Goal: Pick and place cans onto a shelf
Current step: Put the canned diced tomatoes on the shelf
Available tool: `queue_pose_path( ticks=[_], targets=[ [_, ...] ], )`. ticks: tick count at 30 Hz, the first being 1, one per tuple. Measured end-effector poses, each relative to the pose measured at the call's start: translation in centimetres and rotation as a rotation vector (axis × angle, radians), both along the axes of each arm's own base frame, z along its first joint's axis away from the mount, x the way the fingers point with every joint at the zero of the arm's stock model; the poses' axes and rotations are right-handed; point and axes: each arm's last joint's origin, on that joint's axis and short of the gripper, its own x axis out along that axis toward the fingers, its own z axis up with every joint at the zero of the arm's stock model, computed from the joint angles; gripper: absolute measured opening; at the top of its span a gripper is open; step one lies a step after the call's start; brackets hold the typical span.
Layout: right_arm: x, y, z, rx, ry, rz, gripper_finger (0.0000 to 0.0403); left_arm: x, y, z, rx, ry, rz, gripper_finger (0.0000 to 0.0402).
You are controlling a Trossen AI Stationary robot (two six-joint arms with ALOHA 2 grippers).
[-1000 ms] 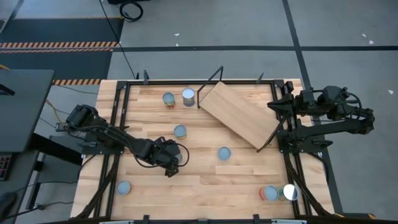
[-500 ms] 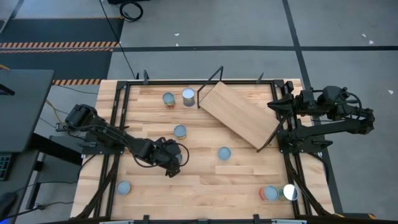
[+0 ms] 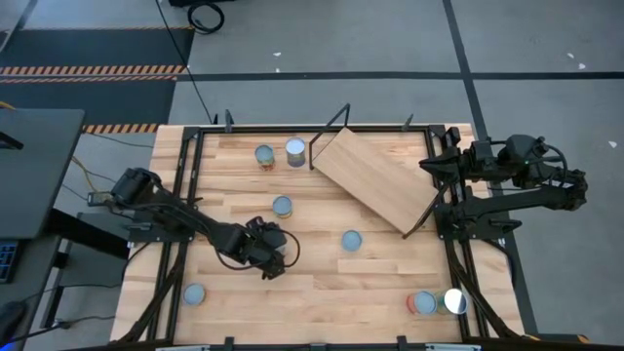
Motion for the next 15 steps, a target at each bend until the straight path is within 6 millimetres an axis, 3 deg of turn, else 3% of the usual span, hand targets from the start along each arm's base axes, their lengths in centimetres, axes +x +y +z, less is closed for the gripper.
queue_pose_path(
  ticks=[15],
  targets=[
    [0.0,0.0,0.0,0.000,0.000,0.000,0.0035,0.5,-0.3,2.1,0.019,0.009,-0.020,0.0353]
  ],
)
